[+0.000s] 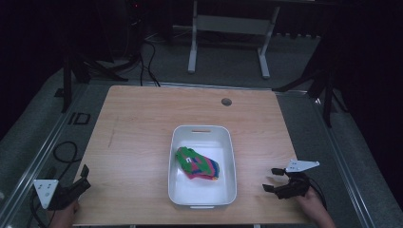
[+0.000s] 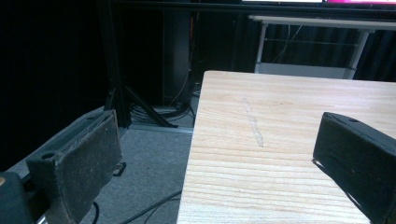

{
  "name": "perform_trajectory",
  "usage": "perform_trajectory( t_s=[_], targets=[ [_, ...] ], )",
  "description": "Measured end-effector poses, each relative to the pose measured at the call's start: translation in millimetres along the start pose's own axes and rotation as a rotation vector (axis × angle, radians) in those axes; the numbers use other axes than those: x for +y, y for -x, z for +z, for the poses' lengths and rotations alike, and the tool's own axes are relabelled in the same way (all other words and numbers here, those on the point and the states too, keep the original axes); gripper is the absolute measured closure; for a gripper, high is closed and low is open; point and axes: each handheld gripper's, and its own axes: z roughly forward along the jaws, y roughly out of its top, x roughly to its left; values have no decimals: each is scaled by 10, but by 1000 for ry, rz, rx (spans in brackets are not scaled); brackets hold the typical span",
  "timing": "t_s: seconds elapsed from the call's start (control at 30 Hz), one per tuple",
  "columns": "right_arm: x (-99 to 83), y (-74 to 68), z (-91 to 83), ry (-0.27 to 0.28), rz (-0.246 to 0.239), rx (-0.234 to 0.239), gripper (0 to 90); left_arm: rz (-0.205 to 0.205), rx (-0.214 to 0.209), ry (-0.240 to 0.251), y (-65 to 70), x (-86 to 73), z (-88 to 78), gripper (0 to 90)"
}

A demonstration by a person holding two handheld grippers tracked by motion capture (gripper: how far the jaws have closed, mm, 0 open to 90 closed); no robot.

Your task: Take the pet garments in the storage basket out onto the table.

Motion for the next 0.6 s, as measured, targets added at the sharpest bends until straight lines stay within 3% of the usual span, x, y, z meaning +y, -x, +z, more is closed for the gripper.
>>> perform_trajectory(
  t_s=[0.3,0.6],
  targets=[
    [290,-141,91,-23,-62,77,147,0,2,2,1,-1,-2,14],
    [665,-331,53,-45,-129,132,147,-2,0,3,-2,-1,-2,13]
  ],
)
